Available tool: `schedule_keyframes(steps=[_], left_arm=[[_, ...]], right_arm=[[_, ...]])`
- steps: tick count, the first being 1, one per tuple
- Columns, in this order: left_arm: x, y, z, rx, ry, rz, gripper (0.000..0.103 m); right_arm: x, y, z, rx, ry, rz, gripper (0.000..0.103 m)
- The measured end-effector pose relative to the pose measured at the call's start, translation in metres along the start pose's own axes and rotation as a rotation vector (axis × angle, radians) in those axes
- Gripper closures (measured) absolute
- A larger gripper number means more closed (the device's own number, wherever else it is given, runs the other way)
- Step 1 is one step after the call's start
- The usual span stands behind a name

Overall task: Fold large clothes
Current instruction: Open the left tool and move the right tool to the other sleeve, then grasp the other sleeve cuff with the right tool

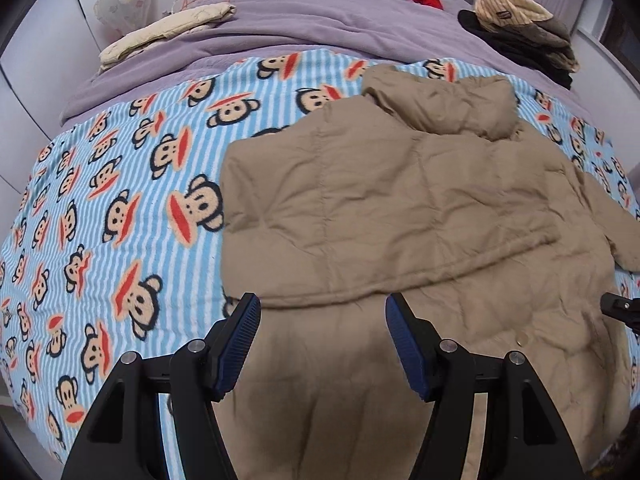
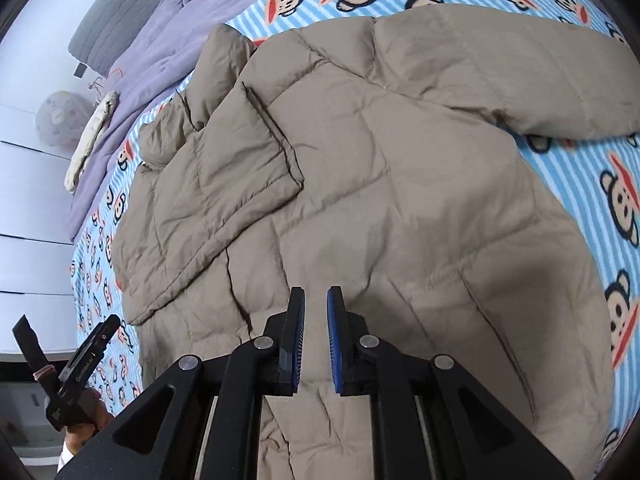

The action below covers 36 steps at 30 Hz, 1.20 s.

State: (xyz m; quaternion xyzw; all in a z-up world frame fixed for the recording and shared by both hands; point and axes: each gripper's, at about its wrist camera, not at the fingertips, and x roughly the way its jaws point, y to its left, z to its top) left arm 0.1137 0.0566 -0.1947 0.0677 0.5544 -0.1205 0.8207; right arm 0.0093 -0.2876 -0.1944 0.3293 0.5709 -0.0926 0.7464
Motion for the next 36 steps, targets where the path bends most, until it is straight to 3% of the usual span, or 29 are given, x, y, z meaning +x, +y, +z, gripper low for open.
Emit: schedule_keyframes(steps=[2, 3, 4, 5, 7, 12, 17, 19, 21, 24, 29, 32, 36], left_arm=[[-0.009, -0.01, -0.008, 0.013, 0.007, -0.043, 0.037], [-0.014, -0.014, -0.012, 0.022, 0.005, -0.057, 0.034], [-0.019, -0.019, -0.016, 0.029, 0.001, -0.065, 0.025], [-0.025, -0.022, -0.019, 0.033, -0.007, -0.072, 0.001], [-0.037, -0.028, -0.024, 0.043, -0.046, -0.091, 0.0], [-0.051, -0.041, -0.024, 0.074, -0.044, -0.155, 0.0], [-0.062, -0.051, -0.021, 0.11, -0.067, -0.141, 0.0], [-0.061, -0.057, -0.02, 0.127, -0.056, -0.131, 0.0], [-0.059, -0.067, -0.019, 0.142, -0.045, -0.116, 0.0], [-0.055, -0.086, -0.019, 0.15, -0.025, -0.087, 0.0], [-0.05, -0.13, -0.018, 0.108, 0.016, -0.06, 0.0], [-0.044, -0.163, -0.016, 0.106, 0.034, -0.035, 0.0], [-0.033, -0.2, -0.012, 0.079, 0.057, -0.008, 0.0]], right_arm=[[-0.007, -0.002, -0.011, 0.01, 0.001, 0.0, 0.086], [-0.011, -0.003, -0.017, 0.015, -0.001, -0.003, 0.076], [-0.015, -0.003, -0.022, 0.021, -0.004, -0.01, 0.061], [-0.019, -0.003, -0.027, 0.027, -0.01, -0.019, 0.055], [-0.028, -0.003, -0.035, 0.034, -0.02, -0.023, 0.051], [-0.041, -0.003, -0.051, 0.067, -0.036, -0.037, 0.047], [-0.054, -0.007, -0.061, 0.094, -0.06, -0.025, 0.035], [-0.059, -0.012, -0.06, 0.107, -0.079, -0.001, 0.023], [-0.064, -0.023, -0.058, 0.123, -0.099, 0.032, 0.022], [-0.069, -0.045, -0.05, 0.163, -0.113, 0.075, 0.018], [-0.076, -0.103, -0.024, 0.256, -0.121, 0.144, 0.0], [-0.08, -0.14, -0.002, 0.289, -0.137, 0.193, 0.0], [-0.08, -0.185, 0.029, 0.306, -0.113, 0.197, 0.0]])
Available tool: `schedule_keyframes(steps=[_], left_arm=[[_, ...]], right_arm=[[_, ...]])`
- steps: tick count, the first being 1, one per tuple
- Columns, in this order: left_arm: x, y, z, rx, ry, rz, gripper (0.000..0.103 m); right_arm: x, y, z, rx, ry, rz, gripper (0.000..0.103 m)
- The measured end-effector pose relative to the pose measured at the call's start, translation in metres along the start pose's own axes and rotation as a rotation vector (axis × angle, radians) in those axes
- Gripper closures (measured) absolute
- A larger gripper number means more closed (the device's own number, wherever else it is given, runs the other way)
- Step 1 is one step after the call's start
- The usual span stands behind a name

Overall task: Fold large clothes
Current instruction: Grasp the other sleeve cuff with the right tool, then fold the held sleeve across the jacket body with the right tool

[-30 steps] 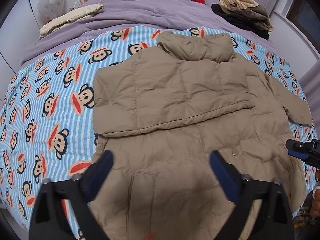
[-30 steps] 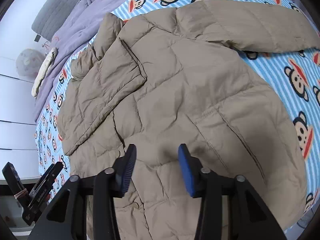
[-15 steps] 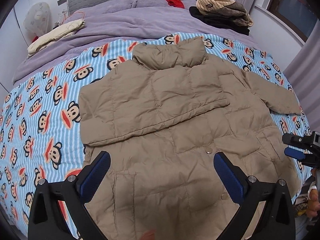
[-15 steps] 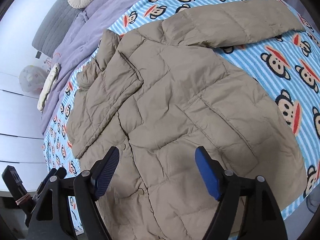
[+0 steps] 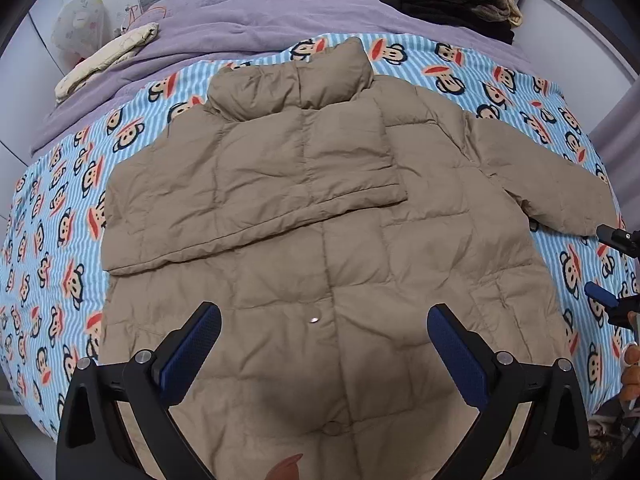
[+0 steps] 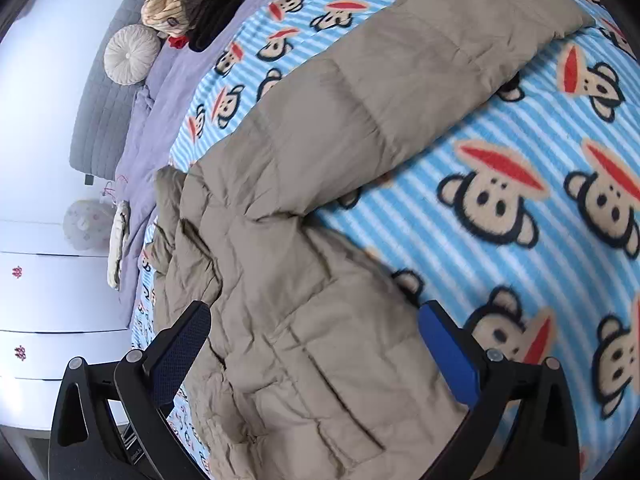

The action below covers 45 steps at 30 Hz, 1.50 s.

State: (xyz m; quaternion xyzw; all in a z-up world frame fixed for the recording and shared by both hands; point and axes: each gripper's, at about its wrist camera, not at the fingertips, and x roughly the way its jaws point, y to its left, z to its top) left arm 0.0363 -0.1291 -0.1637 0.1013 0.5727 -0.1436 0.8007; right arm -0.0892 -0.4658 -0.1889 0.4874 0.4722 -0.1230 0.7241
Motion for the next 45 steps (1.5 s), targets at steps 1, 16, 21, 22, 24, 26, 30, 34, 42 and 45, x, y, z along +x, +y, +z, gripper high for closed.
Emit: schedule_keyframes(steps=[1, 16, 21, 22, 24, 26, 30, 34, 42, 45], left_arm=[[0.002, -0.008, 0.002, -0.007, 0.001, 0.012, 0.0], [0.016, -0.071, 0.035, -0.003, 0.063, 0.026, 0.0], [0.011, -0.071, 0.046, -0.026, 0.054, 0.013, 0.0], [0.009, -0.069, 0.049, -0.034, 0.049, 0.012, 0.0], [0.003, -0.062, 0.053, -0.052, 0.026, 0.016, 0.0], [-0.004, -0.051, 0.059, -0.069, 0.003, 0.02, 0.0], [-0.019, -0.023, 0.068, -0.1, -0.041, 0.032, 0.0], [-0.033, 0.012, 0.079, -0.102, -0.094, 0.062, 0.0], [-0.05, 0.099, 0.09, -0.129, -0.154, 0.051, 0.0], [-0.06, 0.134, 0.097, -0.153, -0.201, 0.056, 0.0]], right_arm=[[-0.001, -0.009, 0.011, 0.011, 0.008, 0.011, 0.0], [-0.019, -0.17, 0.14, 0.501, -0.188, 0.254, 0.0], [-0.016, -0.188, 0.15, 0.654, -0.242, 0.431, 0.025], [-0.012, -0.189, 0.152, 0.675, -0.231, 0.458, 0.054], [-0.005, -0.185, 0.155, 0.688, -0.212, 0.498, 0.085], [-0.005, -0.172, 0.158, 0.641, -0.218, 0.531, 0.093], [-0.02, -0.125, 0.165, 0.459, -0.23, 0.591, 0.094], [-0.031, -0.05, 0.169, 0.221, -0.206, 0.604, 0.094], [-0.006, 0.142, 0.114, -0.235, -0.13, 0.536, 0.094], [0.027, 0.209, 0.068, -0.42, -0.064, 0.48, 0.094]])
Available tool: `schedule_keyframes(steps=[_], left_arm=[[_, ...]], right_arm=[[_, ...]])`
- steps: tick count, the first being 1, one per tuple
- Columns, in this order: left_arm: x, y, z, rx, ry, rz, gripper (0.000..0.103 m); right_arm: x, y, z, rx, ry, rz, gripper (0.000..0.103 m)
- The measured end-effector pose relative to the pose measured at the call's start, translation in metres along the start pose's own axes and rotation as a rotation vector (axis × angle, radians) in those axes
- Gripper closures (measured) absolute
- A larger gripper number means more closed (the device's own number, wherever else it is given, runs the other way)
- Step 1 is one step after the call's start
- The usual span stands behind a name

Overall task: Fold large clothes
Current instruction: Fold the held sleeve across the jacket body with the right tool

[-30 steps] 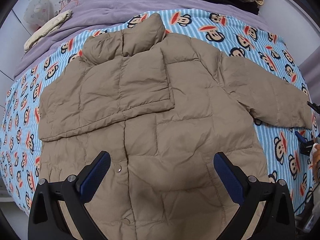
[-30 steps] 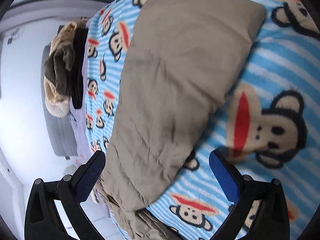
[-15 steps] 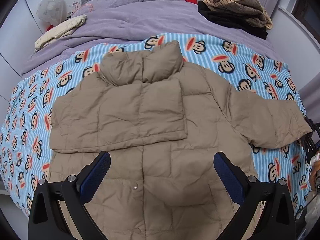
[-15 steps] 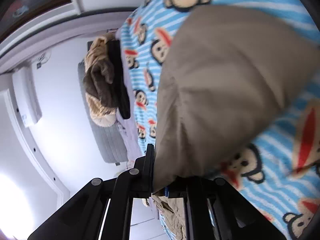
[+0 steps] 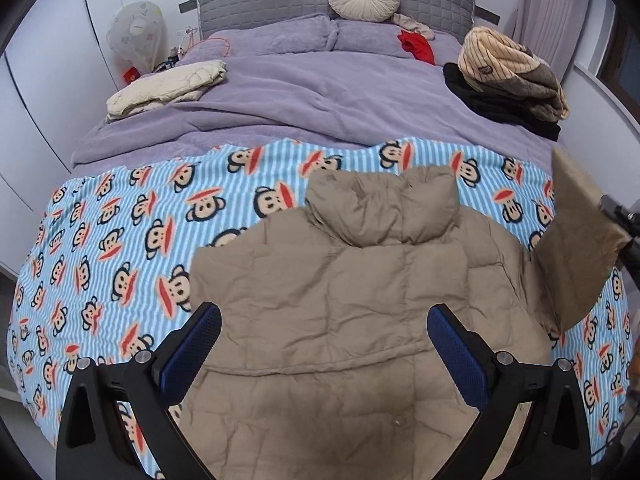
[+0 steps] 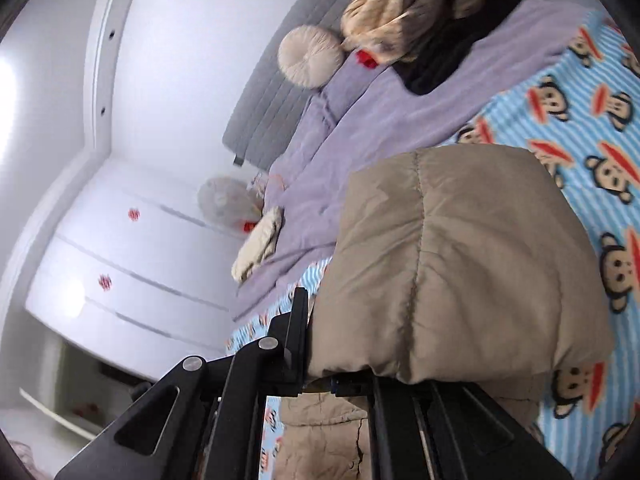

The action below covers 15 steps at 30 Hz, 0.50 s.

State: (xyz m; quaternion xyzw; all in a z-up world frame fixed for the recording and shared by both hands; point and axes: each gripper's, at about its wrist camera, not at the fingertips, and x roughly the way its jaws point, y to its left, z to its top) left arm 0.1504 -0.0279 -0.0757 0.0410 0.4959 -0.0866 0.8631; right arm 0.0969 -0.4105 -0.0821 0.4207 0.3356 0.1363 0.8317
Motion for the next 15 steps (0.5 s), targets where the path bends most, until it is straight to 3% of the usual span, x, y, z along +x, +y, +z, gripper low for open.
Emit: schedule_keyframes(steps=[3, 5, 9, 12, 14, 15], left_arm=[[0.001, 0.032, 0.009, -0.033, -0.047, 0.013, 0.0], [0.014, 0.049, 0.005, -0.065, -0.023, 0.023, 0.0], [0.048, 0.067, -0.023, -0.144, 0.068, 0.006, 0.0], [0.066, 0.069, -0.046, -0.17, 0.121, -0.011, 0.0], [0.076, 0.069, -0.056, -0.19, 0.145, -0.029, 0.0], [0.08, 0.069, -0.059, -0.202, 0.156, -0.04, 0.0]], right_arm=[[0.083, 0.045, -0.04, -0.163, 0.169, -0.084, 0.094], [0.138, 0.052, -0.076, -0.195, 0.29, -0.158, 0.094], [0.205, 0.019, -0.131, -0.141, 0.438, -0.29, 0.094], [0.229, -0.012, -0.14, -0.065, 0.492, -0.378, 0.09], [0.225, -0.021, -0.144, -0.04, 0.517, -0.407, 0.082], [0.223, -0.016, -0.136, -0.031, 0.513, -0.397, 0.062]])
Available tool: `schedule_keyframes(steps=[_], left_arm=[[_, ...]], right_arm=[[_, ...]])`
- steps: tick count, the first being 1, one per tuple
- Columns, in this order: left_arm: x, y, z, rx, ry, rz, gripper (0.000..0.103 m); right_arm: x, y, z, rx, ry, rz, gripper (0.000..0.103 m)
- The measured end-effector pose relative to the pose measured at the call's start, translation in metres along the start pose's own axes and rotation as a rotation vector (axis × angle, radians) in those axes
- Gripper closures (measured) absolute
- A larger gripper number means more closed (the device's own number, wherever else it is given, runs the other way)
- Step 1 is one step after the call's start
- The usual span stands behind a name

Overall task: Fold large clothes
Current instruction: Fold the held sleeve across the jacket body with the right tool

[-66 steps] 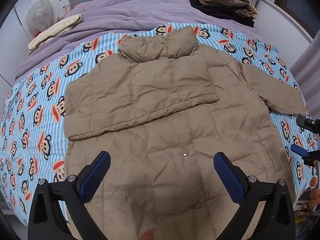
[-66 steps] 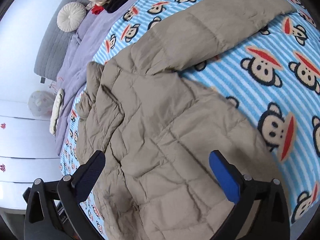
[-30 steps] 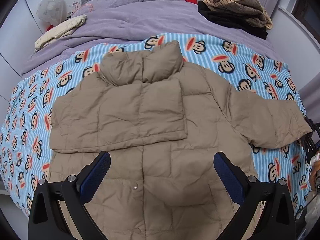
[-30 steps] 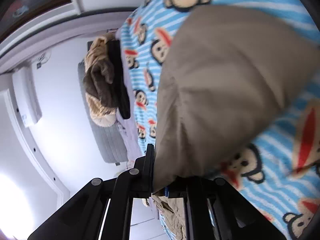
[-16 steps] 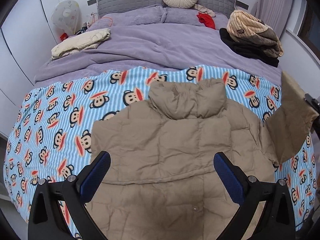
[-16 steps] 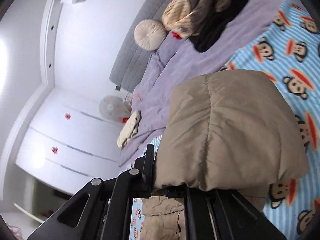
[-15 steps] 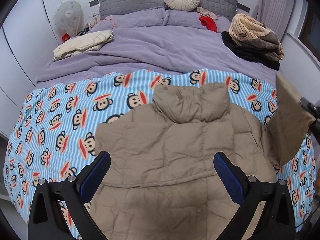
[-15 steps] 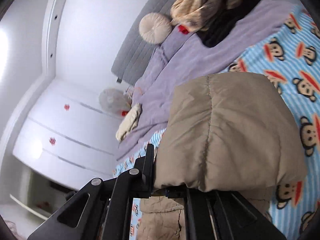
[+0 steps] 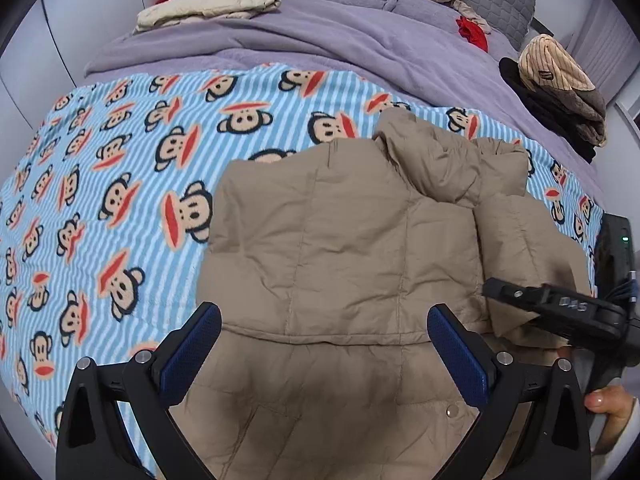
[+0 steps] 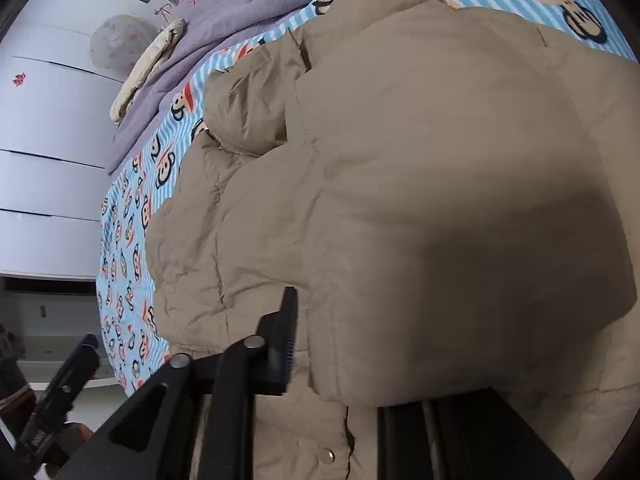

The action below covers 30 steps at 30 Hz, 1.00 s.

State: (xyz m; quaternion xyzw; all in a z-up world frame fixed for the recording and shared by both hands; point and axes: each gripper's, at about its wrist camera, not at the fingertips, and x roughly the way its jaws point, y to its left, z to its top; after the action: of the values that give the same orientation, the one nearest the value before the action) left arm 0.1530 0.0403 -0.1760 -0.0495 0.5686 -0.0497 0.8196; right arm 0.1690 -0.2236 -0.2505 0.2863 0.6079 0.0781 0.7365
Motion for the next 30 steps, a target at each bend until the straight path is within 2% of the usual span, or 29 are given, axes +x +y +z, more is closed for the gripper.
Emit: schedule_keyframes(steps=[1, 2, 4, 6, 7, 8, 9, 10, 12, 14, 18, 20, 21, 22, 23, 24, 26, 30], left_arm=[[0.004, 0.0, -0.002, -0.011, 0.012, -0.01, 0.0], [0.008, 0.001, -0.003, -0.02, 0.018, -0.021, 0.0], [0.011, -0.001, -0.004, -0.028, 0.017, -0.038, 0.0], [0.012, -0.001, -0.002, -0.027, 0.009, -0.049, 0.0], [0.01, -0.001, -0.001, -0.027, 0.002, -0.056, 0.0], [0.008, 0.001, 0.0, -0.028, -0.009, -0.065, 0.003], [0.005, 0.003, 0.001, -0.024, -0.018, -0.069, 0.006], [0.002, 0.006, 0.002, -0.019, -0.024, -0.07, 0.006], [-0.003, 0.014, 0.005, -0.019, -0.04, -0.064, 0.006], [-0.007, 0.024, 0.007, -0.032, -0.055, -0.058, 0.006], [-0.01, 0.044, 0.012, -0.082, -0.073, -0.061, 0.006], [-0.008, 0.051, 0.015, -0.112, -0.065, -0.094, 0.006], [-0.006, 0.053, 0.016, -0.123, -0.057, -0.127, 0.006], [-0.003, 0.053, 0.017, -0.132, -0.042, -0.168, 0.006], [0.002, 0.052, 0.017, -0.137, -0.028, -0.205, 0.006], [0.006, 0.048, 0.017, -0.136, -0.013, -0.243, 0.006], [0.016, 0.037, 0.017, -0.118, 0.012, -0.299, 0.006], [0.053, 0.006, 0.016, -0.069, 0.098, -0.339, 0.006]], right_arm=[[-0.011, -0.003, -0.002, 0.008, -0.016, 0.019, 0.035], [-0.027, -0.004, -0.005, 0.018, -0.043, 0.037, 0.027], [-0.061, -0.005, -0.007, 0.057, -0.109, 0.066, 0.025], [-0.076, -0.025, -0.006, 0.154, -0.151, 0.047, 0.025], [-0.08, -0.035, -0.005, 0.206, -0.163, 0.048, 0.028], [-0.084, -0.046, -0.004, 0.259, -0.183, 0.037, 0.035], [-0.088, -0.051, -0.002, 0.289, -0.203, 0.021, 0.074], [-0.091, -0.054, -0.001, 0.302, -0.223, 0.013, 0.089], [-0.096, -0.042, 0.003, 0.252, -0.269, 0.01, 0.091], [-0.095, -0.008, 0.009, 0.101, -0.285, -0.011, 0.091], [-0.064, 0.075, 0.006, -0.211, -0.227, -0.042, 0.09], [-0.04, 0.099, -0.003, -0.297, -0.147, -0.067, 0.087], [-0.029, 0.104, -0.008, -0.318, -0.108, -0.081, 0.07], [-0.022, 0.106, -0.013, -0.323, -0.068, -0.091, 0.041], [-0.017, 0.103, -0.019, -0.31, -0.036, -0.084, 0.029], [-0.018, 0.097, -0.024, -0.288, -0.023, -0.06, 0.023], [-0.027, 0.078, -0.032, -0.242, -0.003, -0.024, 0.023], [-0.061, 0.008, -0.041, -0.075, -0.012, -0.05, 0.023]])
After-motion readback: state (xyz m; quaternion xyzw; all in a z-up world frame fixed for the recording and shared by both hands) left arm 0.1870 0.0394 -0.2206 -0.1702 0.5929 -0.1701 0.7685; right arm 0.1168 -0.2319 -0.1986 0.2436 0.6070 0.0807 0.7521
